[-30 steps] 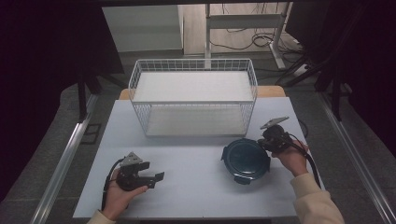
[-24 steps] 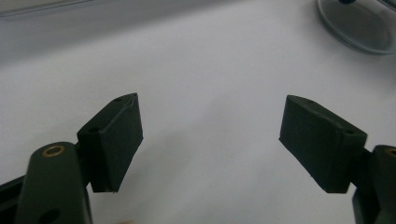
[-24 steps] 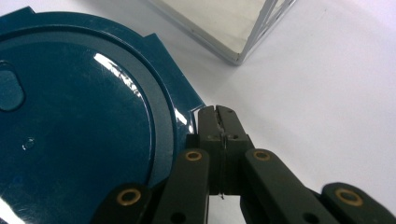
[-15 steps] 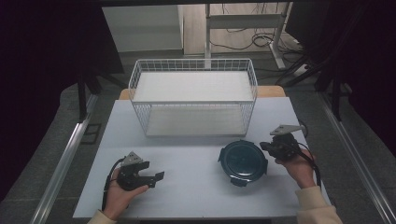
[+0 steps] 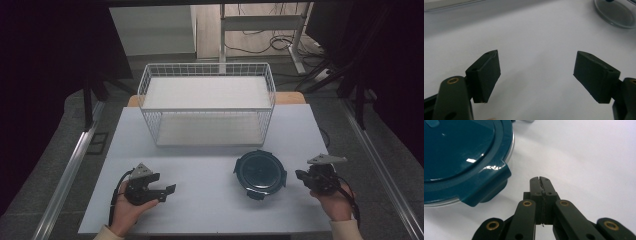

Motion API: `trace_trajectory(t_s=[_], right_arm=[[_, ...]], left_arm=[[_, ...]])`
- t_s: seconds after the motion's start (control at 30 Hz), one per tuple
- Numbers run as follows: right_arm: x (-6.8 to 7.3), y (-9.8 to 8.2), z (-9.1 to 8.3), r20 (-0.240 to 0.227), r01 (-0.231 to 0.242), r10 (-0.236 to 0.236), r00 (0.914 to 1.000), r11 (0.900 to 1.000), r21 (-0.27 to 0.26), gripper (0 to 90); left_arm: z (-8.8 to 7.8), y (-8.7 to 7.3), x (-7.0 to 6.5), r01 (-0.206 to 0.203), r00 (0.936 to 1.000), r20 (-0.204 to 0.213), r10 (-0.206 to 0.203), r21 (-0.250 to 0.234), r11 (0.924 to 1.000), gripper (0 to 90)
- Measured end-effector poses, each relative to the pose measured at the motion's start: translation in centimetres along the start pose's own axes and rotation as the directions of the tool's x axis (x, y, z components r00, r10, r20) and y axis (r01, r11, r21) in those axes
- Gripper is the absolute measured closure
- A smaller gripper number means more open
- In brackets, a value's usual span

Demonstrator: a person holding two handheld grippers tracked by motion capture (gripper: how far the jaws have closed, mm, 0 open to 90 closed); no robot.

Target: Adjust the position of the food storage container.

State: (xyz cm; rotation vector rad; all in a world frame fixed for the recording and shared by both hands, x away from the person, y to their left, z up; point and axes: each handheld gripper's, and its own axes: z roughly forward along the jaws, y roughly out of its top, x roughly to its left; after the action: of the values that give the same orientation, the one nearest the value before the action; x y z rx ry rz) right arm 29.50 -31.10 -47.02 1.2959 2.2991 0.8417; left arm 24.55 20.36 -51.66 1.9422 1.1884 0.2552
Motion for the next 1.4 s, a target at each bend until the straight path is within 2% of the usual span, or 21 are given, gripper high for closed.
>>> trace_trajectory(t_s=[0.2,0.5,0.77,0.9,0.97,1.1,1.4], right_arm=[[0.7,-0.1,1.1,-0.018,0.004,-0.003,0.9998,0.999,0.041,89.5],[1.7,0.2,1.5,-0.053,0.036,-0.034,0.9980,0.998,0.045,89.5],[2.0,0.4,2.0,-0.022,0.041,-0.039,0.9990,0.997,0.059,89.6],[2.3,0.6,2.3,-0.002,0.070,-0.070,0.9975,0.995,0.064,89.6],[2.3,0.6,2.3,-0.003,0.074,-0.074,0.9973,0.996,0.055,89.6],[2.7,1.0,2.4,0.006,0.111,-0.111,0.9938,0.993,0.036,89.7],[4.4,2.2,3.0,-0.012,0.188,-0.188,0.9822,0.982,0.000,89.8]], left_arm=[[0.0,0.0,0.0,-0.003,1.0000,-0.002,0.003,-0.002,1.0000,21.4],[-0.1,0.0,0.3,0.002,0.9999,-0.010,-0.002,-0.006,1.0000,21.4],[0.0,0.1,0.4,0.001,1.0000,-0.009,-0.001,-0.002,1.0000,21.4],[0.0,0.1,0.4,0.004,0.9999,-0.010,-0.004,-0.004,1.0000,21.5],[0.0,0.1,0.4,0.004,0.9999,-0.011,-0.004,-0.002,1.0000,21.5],[0.0,0.2,0.5,0.012,0.9999,-0.013,-0.012,-0.005,0.9999,21.5],[-0.1,0.2,0.6,0.020,0.9997,-0.014,-0.020,-0.014,0.9997,21.5]])
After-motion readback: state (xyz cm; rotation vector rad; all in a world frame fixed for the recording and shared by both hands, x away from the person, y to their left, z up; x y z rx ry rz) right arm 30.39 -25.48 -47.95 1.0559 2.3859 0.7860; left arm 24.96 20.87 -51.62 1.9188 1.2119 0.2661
